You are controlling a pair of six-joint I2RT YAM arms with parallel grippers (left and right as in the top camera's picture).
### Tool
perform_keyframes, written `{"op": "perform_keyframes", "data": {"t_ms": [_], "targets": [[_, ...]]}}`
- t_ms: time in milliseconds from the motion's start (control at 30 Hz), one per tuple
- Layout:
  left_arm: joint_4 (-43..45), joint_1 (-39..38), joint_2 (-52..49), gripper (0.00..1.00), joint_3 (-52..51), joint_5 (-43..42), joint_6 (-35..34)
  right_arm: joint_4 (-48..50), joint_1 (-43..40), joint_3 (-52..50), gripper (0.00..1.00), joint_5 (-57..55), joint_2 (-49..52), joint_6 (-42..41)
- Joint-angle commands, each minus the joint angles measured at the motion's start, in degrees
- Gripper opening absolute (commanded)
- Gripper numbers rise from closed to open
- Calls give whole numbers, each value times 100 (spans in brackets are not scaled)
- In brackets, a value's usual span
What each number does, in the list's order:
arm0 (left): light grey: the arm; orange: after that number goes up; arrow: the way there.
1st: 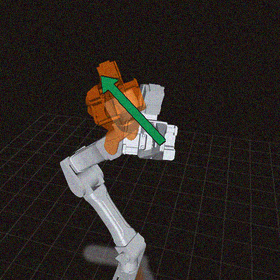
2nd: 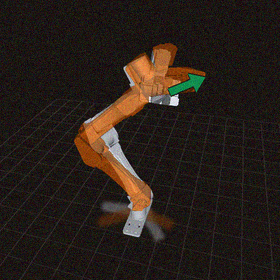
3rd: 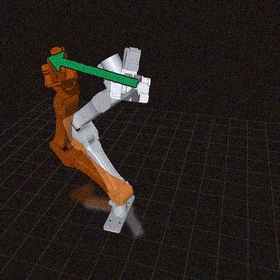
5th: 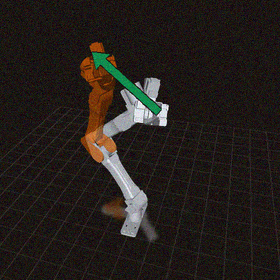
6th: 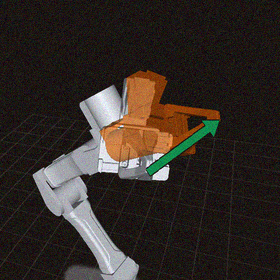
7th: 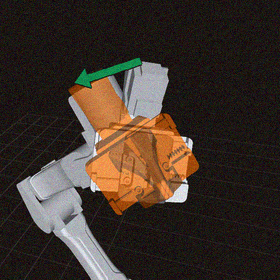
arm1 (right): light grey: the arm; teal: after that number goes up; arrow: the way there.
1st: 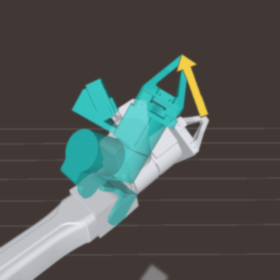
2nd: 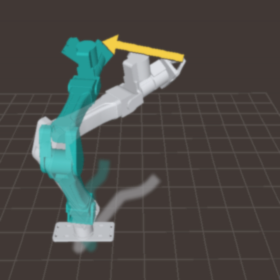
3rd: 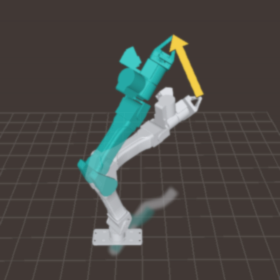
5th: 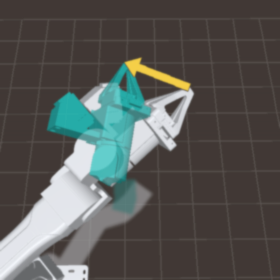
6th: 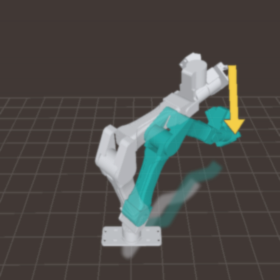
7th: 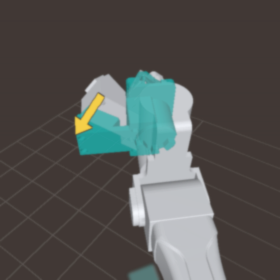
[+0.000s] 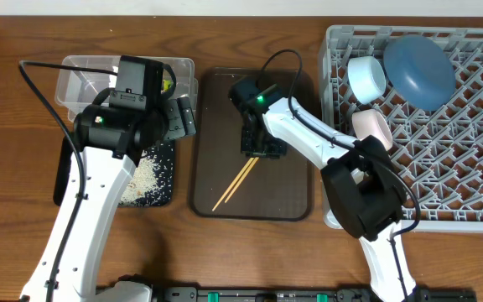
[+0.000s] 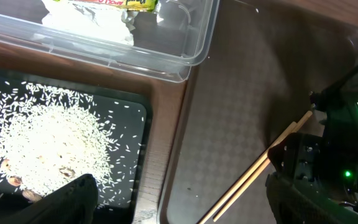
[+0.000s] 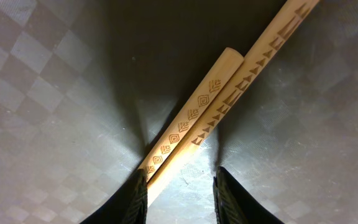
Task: Sort waste into correct bins and load items into the dishwasher rack
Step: 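Move right gripper to wooden chopsticks on brown tray and grasp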
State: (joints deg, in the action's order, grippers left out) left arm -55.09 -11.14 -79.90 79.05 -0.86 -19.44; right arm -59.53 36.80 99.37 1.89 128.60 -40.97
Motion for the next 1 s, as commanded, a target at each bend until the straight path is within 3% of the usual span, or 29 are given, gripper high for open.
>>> {"op": "perform_keyframes", "data": {"t_ms": [0,200,467,700,967], "targets": [[2,20,-20,89,31,94,74,-55,39,31,32,-166,348,33],[4,20,-20,89,31,94,74,-122,35,31,20,-160,372,33],[2,20,-20,89,31,94,74,-302,35,31,20,-160,372,33],[2,20,-20,89,31,94,74,-481,24,31,23,-264,372,39],[2,20,-22,89,31,94,74,-90,-9,24,38,-531,372,37]]}}
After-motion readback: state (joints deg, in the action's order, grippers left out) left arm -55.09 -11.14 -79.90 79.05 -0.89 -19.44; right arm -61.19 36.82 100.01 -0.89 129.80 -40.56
